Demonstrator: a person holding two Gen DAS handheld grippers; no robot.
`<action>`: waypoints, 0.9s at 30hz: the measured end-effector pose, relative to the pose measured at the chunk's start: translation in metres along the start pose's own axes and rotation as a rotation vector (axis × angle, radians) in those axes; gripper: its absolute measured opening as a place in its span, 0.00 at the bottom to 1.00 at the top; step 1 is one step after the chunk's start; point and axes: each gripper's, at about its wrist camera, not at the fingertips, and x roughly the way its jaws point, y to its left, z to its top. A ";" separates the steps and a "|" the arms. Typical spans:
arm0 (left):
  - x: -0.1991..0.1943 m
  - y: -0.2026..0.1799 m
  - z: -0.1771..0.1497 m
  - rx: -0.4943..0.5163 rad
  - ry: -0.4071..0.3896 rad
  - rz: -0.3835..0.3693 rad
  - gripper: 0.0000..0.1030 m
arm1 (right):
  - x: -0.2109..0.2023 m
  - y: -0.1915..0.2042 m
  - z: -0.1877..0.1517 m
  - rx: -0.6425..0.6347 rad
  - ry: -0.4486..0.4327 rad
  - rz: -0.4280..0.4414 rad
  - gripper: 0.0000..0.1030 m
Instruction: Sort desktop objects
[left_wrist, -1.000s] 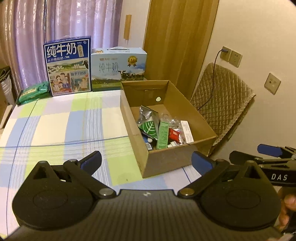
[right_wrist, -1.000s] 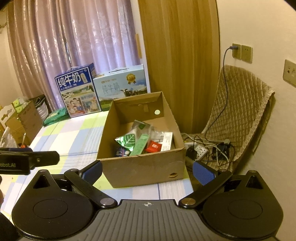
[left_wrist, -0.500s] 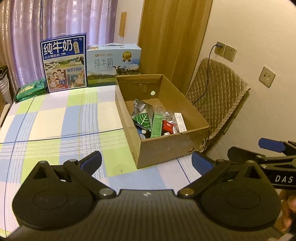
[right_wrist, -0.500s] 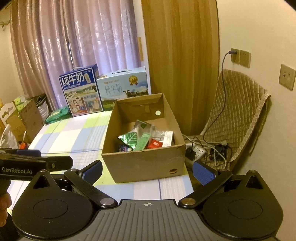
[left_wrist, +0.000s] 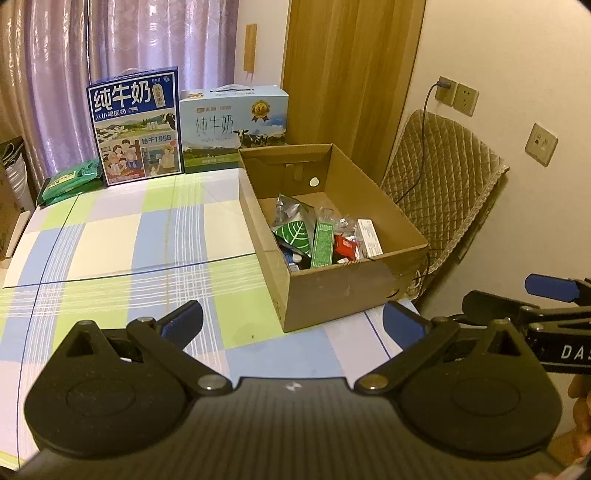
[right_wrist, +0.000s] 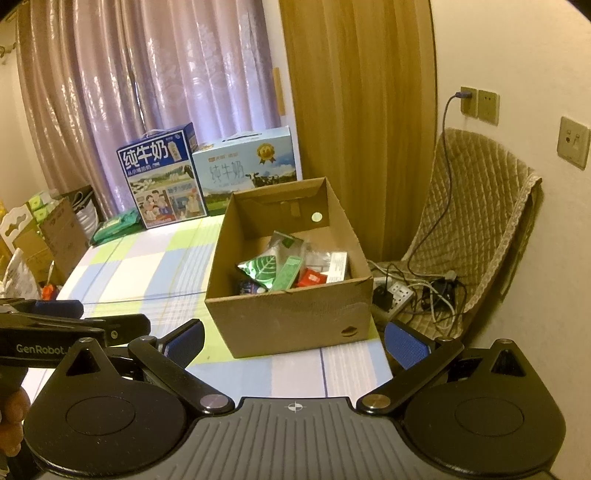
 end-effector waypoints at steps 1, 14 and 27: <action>0.001 0.000 0.000 -0.002 0.003 0.000 0.99 | 0.000 0.000 0.000 0.003 0.002 0.002 0.98; 0.001 0.001 -0.003 -0.014 0.002 0.001 0.99 | 0.001 0.001 0.000 0.006 0.008 0.006 0.98; -0.002 -0.001 -0.003 -0.003 -0.008 0.004 0.99 | 0.000 0.004 0.002 0.003 0.001 0.005 0.98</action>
